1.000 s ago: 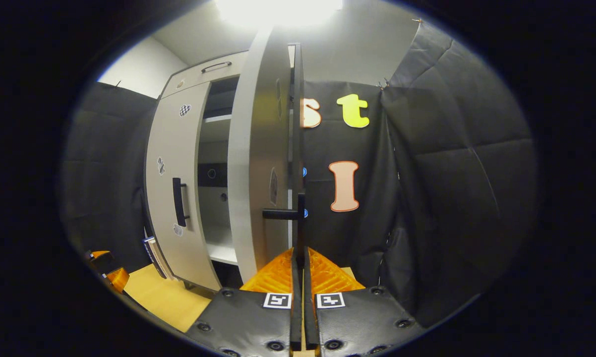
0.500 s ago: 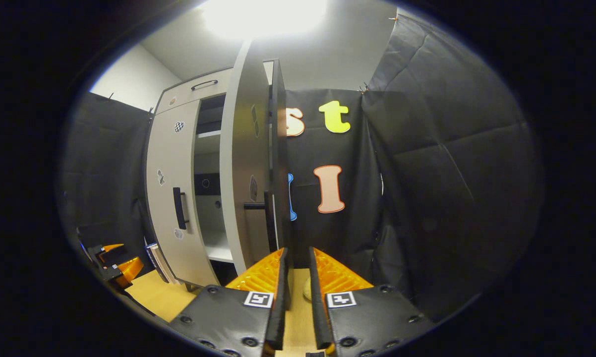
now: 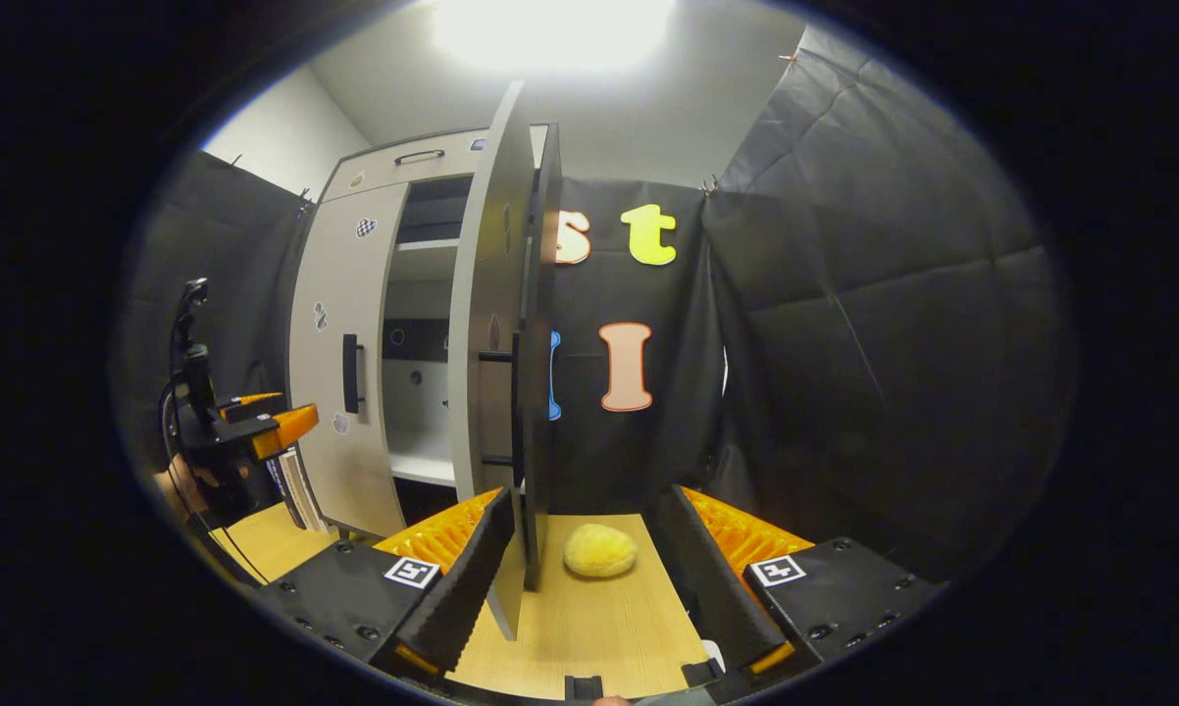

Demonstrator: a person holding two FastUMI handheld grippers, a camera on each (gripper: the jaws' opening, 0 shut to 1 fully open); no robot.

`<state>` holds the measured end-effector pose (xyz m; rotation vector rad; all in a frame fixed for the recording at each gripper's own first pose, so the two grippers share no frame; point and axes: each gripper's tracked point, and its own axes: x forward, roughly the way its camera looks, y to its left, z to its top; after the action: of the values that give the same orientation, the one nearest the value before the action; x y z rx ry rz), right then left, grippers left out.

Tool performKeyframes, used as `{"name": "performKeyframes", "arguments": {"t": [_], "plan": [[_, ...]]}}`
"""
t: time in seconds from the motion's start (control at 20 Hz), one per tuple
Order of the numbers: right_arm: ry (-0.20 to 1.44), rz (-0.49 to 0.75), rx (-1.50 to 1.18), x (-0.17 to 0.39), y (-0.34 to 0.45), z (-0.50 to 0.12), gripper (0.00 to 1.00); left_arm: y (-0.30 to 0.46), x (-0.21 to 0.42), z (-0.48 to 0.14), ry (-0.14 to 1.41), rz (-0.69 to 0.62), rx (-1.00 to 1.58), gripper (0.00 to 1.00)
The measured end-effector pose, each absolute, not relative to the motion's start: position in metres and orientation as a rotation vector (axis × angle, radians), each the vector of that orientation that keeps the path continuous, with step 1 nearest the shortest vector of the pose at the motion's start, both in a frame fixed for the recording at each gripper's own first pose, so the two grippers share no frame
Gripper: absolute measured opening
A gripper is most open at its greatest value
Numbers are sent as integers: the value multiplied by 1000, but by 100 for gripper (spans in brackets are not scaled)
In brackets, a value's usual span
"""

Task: Open the right door of the double-door shoe cabinet with the right hand, and open the left door with the left hand.

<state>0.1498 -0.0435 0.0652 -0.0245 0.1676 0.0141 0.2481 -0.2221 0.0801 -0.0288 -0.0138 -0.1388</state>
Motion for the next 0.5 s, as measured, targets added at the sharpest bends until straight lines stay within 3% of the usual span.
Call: {"name": "performKeyframes", "arguments": {"t": [0.5], "plan": [[224,-47,16,139,-53,51,100,-208,353,90,-10,-63,7,94]]}}
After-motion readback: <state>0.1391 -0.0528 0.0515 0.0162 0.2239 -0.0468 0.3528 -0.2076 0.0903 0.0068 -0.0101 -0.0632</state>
